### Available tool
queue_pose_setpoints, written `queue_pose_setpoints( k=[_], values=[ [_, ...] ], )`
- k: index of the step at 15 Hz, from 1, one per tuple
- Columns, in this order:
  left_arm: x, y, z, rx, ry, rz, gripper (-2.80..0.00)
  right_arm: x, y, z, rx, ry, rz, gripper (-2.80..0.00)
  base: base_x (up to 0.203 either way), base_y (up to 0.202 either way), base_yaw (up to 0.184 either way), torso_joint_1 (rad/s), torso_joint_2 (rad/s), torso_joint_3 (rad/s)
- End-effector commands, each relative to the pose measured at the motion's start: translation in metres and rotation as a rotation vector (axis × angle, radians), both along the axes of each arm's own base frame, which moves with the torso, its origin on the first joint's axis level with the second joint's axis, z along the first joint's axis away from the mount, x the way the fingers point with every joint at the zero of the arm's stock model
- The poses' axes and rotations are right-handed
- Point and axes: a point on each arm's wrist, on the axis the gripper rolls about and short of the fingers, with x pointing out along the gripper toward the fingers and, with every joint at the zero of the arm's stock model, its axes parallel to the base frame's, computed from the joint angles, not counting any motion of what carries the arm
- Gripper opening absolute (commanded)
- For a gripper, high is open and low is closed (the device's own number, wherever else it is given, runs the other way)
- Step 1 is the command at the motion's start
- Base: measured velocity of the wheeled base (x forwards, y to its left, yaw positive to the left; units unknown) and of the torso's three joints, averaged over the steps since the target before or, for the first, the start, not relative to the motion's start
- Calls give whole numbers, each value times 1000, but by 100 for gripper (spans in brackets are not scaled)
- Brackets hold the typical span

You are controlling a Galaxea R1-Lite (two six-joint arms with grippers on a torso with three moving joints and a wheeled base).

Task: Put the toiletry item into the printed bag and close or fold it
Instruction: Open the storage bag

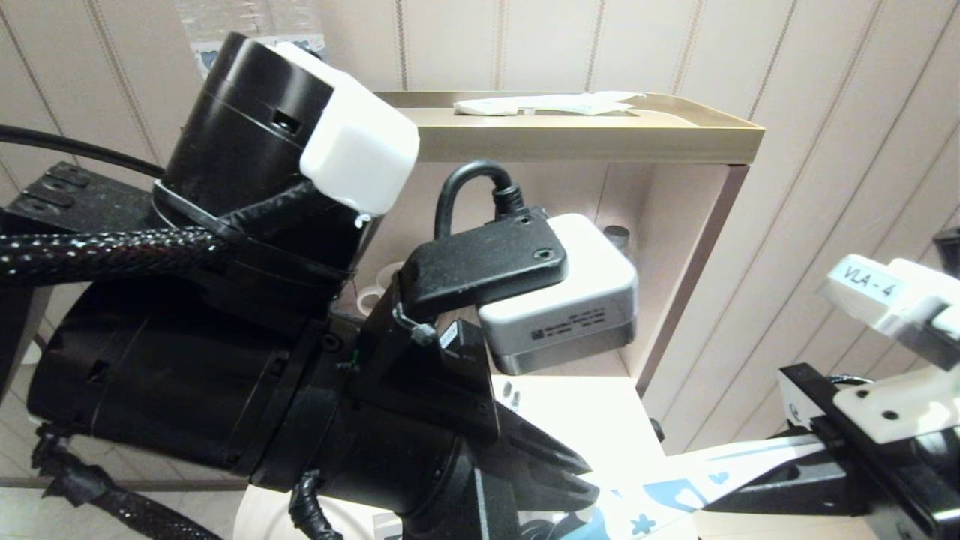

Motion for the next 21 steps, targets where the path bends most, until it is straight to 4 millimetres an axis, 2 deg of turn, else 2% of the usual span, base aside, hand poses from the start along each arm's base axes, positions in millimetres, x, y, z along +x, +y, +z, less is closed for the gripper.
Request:
queue_pose_setpoints(
  k=[1, 13, 17, 21],
  values=[
    [-4, 15, 3, -11, -7, 17, -280, -1, -1, 1, 4, -5, 4, -280, 0, 0, 0, 0, 0, 0],
    [-11, 72, 3, -35, -22, 134, -280, -8, -4, 6, 16, -29, 1, -280, 0, 0, 0, 0, 0, 0],
    [-12, 78, 2, -34, -21, 149, -280, -9, -4, 6, 17, -31, 2, -280, 0, 0, 0, 0, 0, 0],
    [-9, 74, -1, -32, -25, 145, -280, -7, -3, 5, 15, -24, 5, -280, 0, 0, 0, 0, 0, 0]
  ],
)
